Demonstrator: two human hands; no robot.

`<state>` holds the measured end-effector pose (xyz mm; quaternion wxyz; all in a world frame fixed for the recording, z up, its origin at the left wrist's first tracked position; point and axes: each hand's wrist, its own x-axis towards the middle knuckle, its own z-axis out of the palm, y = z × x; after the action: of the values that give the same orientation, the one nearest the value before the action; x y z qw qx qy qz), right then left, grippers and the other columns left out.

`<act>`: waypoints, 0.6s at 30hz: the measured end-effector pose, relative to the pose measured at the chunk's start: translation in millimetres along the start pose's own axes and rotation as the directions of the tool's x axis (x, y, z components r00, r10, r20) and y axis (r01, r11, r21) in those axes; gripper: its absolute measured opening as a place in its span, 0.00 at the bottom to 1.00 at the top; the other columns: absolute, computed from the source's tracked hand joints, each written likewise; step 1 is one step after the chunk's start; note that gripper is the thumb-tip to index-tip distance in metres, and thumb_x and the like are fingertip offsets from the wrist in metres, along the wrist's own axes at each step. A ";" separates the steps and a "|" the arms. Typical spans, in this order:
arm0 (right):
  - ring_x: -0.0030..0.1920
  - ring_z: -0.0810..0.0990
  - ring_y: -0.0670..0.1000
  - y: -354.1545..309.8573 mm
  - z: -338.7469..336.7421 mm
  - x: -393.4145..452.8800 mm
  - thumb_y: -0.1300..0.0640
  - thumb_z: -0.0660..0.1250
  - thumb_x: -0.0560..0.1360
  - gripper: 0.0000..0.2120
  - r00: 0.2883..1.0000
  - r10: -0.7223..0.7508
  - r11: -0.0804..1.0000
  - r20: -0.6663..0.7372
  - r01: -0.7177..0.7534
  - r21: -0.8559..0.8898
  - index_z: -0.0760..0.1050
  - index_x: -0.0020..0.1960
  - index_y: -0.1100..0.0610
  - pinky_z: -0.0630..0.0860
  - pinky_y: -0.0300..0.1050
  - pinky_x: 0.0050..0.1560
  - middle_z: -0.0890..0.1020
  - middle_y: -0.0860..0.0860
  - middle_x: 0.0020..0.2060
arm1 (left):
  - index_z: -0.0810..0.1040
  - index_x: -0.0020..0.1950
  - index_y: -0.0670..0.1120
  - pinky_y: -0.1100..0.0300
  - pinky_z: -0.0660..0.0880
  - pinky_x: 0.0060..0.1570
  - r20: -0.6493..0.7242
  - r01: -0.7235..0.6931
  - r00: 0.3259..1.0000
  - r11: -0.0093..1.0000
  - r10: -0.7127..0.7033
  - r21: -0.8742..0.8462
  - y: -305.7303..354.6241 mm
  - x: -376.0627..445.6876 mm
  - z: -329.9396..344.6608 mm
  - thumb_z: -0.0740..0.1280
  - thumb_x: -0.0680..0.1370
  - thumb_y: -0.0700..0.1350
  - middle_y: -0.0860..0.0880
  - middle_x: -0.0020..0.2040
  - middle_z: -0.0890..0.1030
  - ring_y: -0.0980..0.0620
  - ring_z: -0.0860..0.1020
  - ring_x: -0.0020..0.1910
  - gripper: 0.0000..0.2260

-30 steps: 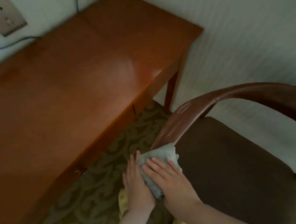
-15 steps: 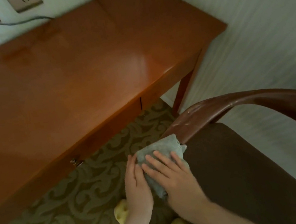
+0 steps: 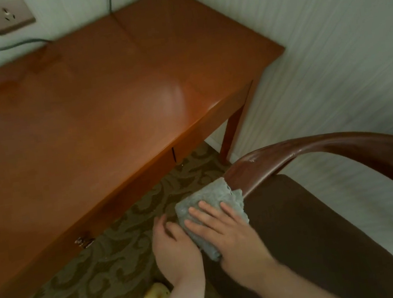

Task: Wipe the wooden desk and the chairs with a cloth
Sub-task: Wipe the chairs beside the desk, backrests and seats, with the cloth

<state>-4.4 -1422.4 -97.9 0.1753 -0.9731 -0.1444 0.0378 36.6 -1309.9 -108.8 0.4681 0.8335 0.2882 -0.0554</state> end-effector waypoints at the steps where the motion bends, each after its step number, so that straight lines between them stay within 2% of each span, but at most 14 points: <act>1: 0.77 0.51 0.47 18.3 -10.2 -1.3 0.59 0.76 0.62 0.47 0.998 -0.021 0.998 0.055 0.025 -0.066 0.58 0.76 0.46 0.43 0.51 0.74 0.62 0.45 0.76 | 0.74 0.67 0.50 0.43 0.70 0.65 -0.021 -0.012 1.000 0.998 0.013 0.060 1.2 0.0 0.7 0.50 0.80 0.51 0.48 0.67 0.75 0.47 0.72 0.66 0.20; 2: 0.77 0.50 0.46 36.9 -19.3 -3.0 0.60 0.78 0.60 0.51 0.996 0.034 0.995 0.082 -0.026 -0.101 0.56 0.77 0.45 0.41 0.51 0.75 0.60 0.45 0.76 | 0.75 0.66 0.50 0.42 0.68 0.67 -0.034 -0.037 0.999 0.990 0.042 0.135 4.1 -1.4 1.3 0.51 0.80 0.50 0.47 0.69 0.74 0.47 0.71 0.68 0.19; 4: 0.77 0.47 0.46 61.2 -33.8 -0.4 0.62 0.79 0.59 0.53 0.974 0.226 0.967 -0.010 -0.225 -0.116 0.56 0.77 0.45 0.38 0.49 0.75 0.57 0.44 0.76 | 0.75 0.67 0.50 0.44 0.60 0.72 -0.040 -0.111 0.991 0.955 0.127 0.276 10.8 -3.7 4.1 0.53 0.81 0.47 0.48 0.72 0.70 0.47 0.67 0.71 0.17; 6: 0.77 0.40 0.45 53.8 -40.3 5.3 0.63 0.75 0.65 0.50 0.928 0.368 0.926 -0.052 -0.371 -0.066 0.52 0.78 0.44 0.30 0.46 0.74 0.49 0.43 0.77 | 0.74 0.68 0.52 0.46 0.56 0.73 -0.029 -0.117 0.990 0.927 0.136 0.355 18.6 -3.8 7.8 0.55 0.82 0.47 0.50 0.73 0.68 0.48 0.64 0.73 0.17; 8: 0.75 0.31 0.45 26.7 -27.7 7.3 0.64 0.66 0.72 0.45 0.931 0.364 0.931 -0.025 -0.364 -0.020 0.44 0.78 0.45 0.21 0.45 0.69 0.39 0.42 0.75 | 0.72 0.70 0.52 0.45 0.57 0.73 -0.044 -0.024 0.998 0.922 0.044 0.386 24.6 -3.7 9.1 0.54 0.82 0.48 0.50 0.74 0.68 0.48 0.63 0.73 0.18; 9: 0.75 0.31 0.46 12.2 -20.1 7.5 0.64 0.63 0.74 0.42 0.950 0.313 0.950 -0.011 -0.313 0.010 0.44 0.79 0.45 0.20 0.46 0.68 0.38 0.43 0.75 | 0.72 0.70 0.52 0.45 0.58 0.72 -0.055 0.009 0.998 0.922 0.014 0.387 26.6 -3.8 9.8 0.54 0.82 0.48 0.50 0.74 0.68 0.48 0.63 0.73 0.18; 10: 0.76 0.33 0.47 1.6 -12.5 5.8 0.62 0.60 0.74 0.39 0.974 0.228 0.973 -0.006 -0.228 0.026 0.47 0.79 0.46 0.24 0.47 0.71 0.42 0.44 0.77 | 0.72 0.70 0.52 0.45 0.59 0.71 -0.052 0.008 0.999 0.918 0.014 0.397 27.9 -4.3 10.4 0.53 0.81 0.48 0.50 0.74 0.68 0.48 0.63 0.73 0.19; 12: 0.77 0.39 0.46 5.6 -8.2 -0.8 0.60 0.60 0.72 0.37 0.991 0.116 0.992 0.060 -0.119 0.039 0.52 0.79 0.46 0.34 0.48 0.75 0.50 0.44 0.78 | 0.72 0.70 0.52 0.46 0.60 0.70 0.001 -0.082 0.996 0.874 0.093 0.479 27.9 -6.7 11.2 0.50 0.81 0.49 0.51 0.73 0.69 0.48 0.64 0.72 0.20; 13: 0.77 0.36 0.44 19.6 -15.0 -1.7 0.61 0.62 0.72 0.40 0.990 0.073 0.997 0.122 -0.077 0.030 0.48 0.79 0.44 0.32 0.47 0.74 0.48 0.42 0.78 | 0.72 0.70 0.53 0.45 0.59 0.70 0.042 -0.148 0.988 0.831 0.149 0.536 26.5 -7.6 11.8 0.48 0.81 0.51 0.52 0.73 0.69 0.49 0.64 0.72 0.21; 14: 0.75 0.32 0.43 36.7 -24.9 -2.9 0.63 0.65 0.72 0.44 0.991 0.044 0.999 0.127 -0.042 -0.015 0.44 0.78 0.42 0.27 0.47 0.73 0.43 0.41 0.77 | 0.72 0.70 0.54 0.45 0.58 0.71 0.090 -0.216 0.975 0.778 0.203 0.589 24.3 -8.5 12.4 0.46 0.82 0.52 0.53 0.73 0.69 0.50 0.64 0.72 0.22; 15: 0.74 0.30 0.42 53.5 -33.8 -3.9 0.65 0.66 0.72 0.47 0.988 0.086 0.995 0.126 -0.078 -0.063 0.40 0.77 0.41 0.24 0.47 0.71 0.40 0.40 0.77 | 0.71 0.71 0.55 0.44 0.57 0.72 0.145 -0.290 0.955 0.719 0.258 0.632 20.9 -8.7 12.6 0.44 0.82 0.53 0.53 0.73 0.69 0.51 0.64 0.73 0.23; 16: 0.73 0.28 0.41 67.1 -44.5 -3.1 0.66 0.67 0.72 0.49 0.979 0.189 0.978 0.079 -0.181 -0.104 0.39 0.77 0.41 0.22 0.47 0.69 0.38 0.40 0.76 | 0.70 0.71 0.55 0.44 0.55 0.72 0.205 -0.368 0.927 0.655 0.315 0.660 16.8 -8.7 12.3 0.42 0.83 0.54 0.53 0.73 0.68 0.51 0.63 0.74 0.24; 18: 0.74 0.31 0.41 87.4 -55.2 0.1 0.69 0.66 0.71 0.48 0.925 0.372 0.918 -0.079 -0.379 -0.120 0.43 0.78 0.42 0.26 0.48 0.72 0.41 0.41 0.77 | 0.68 0.73 0.53 0.44 0.54 0.72 0.321 -0.528 0.841 0.530 0.435 0.663 9.2 -4.3 12.3 0.42 0.82 0.56 0.51 0.75 0.66 0.49 0.61 0.75 0.25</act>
<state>25.9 -1519.0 -77.0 0.1034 -0.9929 0.0475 0.0344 40.1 -1325.5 -107.2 0.1085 0.9903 -0.0275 -0.0825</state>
